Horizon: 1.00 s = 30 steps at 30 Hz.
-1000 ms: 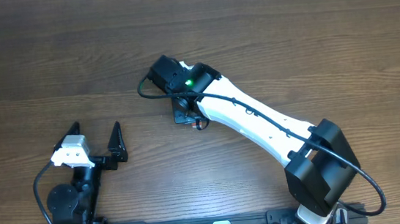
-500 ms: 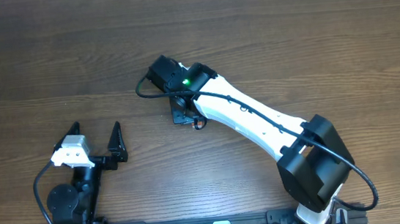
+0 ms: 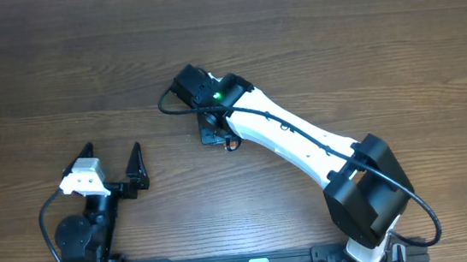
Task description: Stack Cubes
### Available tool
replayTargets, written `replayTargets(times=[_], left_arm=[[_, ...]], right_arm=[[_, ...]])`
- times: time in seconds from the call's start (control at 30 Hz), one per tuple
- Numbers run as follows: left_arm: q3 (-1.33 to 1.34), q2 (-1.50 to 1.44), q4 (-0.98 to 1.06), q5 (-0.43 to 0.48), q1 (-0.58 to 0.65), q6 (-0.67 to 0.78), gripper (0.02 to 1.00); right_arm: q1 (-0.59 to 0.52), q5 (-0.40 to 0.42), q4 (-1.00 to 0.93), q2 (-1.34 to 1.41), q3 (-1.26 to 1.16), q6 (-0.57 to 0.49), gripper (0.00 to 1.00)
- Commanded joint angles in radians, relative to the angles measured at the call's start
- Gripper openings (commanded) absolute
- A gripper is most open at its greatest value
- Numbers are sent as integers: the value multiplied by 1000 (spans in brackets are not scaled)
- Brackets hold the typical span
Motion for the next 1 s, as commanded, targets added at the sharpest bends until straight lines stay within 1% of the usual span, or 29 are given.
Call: replayTargets(times=[0.03,1.0], left_arm=[[-3,-4,-2,13,-5,15,1000],[-3,-4,-2,13,-5,15,1000]], right_arm=[[-12,-4,3,14,-4,0,16],[-23,-5,6,26,-6,3,27]])
